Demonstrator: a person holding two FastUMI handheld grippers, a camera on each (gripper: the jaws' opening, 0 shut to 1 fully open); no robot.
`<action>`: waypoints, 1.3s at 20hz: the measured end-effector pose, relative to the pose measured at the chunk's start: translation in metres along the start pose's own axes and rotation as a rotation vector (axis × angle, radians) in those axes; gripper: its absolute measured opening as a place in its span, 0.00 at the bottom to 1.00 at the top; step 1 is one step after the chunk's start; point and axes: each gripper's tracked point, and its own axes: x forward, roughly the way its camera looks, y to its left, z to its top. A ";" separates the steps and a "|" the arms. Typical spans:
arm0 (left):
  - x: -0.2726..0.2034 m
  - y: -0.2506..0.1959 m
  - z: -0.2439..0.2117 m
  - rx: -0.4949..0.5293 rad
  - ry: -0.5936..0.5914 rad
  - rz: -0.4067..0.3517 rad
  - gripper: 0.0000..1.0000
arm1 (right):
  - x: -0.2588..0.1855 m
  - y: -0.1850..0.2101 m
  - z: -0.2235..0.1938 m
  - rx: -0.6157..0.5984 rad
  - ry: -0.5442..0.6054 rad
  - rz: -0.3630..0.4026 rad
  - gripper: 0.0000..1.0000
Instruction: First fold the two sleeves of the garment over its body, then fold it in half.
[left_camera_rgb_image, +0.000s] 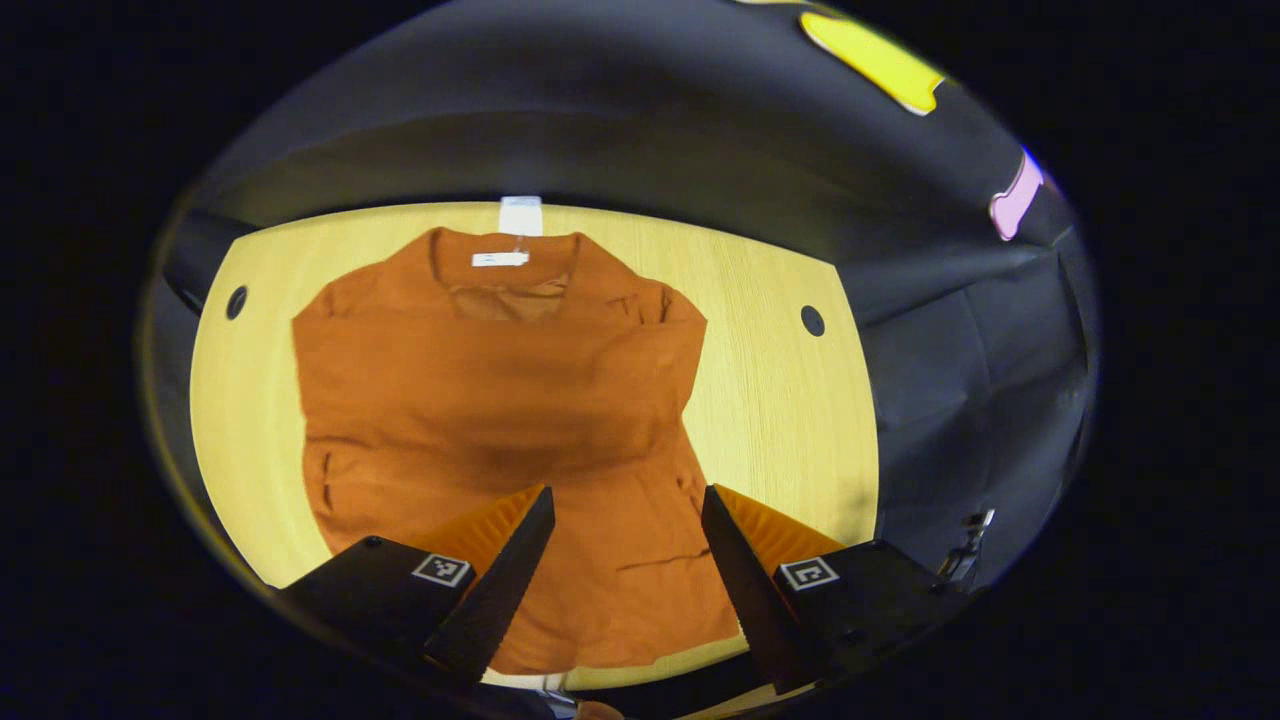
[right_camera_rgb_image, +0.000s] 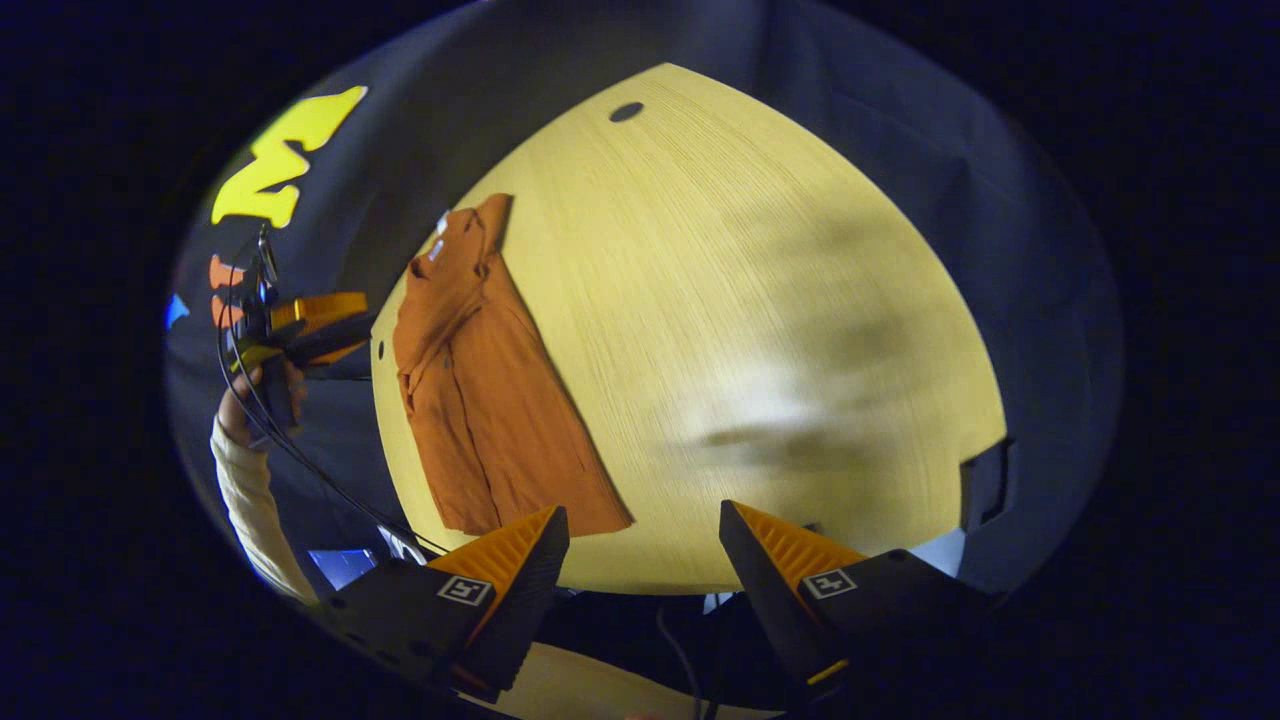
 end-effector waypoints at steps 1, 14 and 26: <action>-0.017 0.015 -0.009 -0.006 -0.024 -0.002 0.96 | -0.002 0.007 0.010 -0.050 -0.021 -0.001 0.96; -0.104 0.228 -0.198 -0.289 0.061 0.084 0.97 | 0.083 0.040 -0.068 -0.136 0.322 -0.067 0.94; -0.037 0.224 -0.255 -0.278 0.219 -0.083 0.97 | 0.129 0.016 -0.055 -0.089 0.193 -0.091 0.95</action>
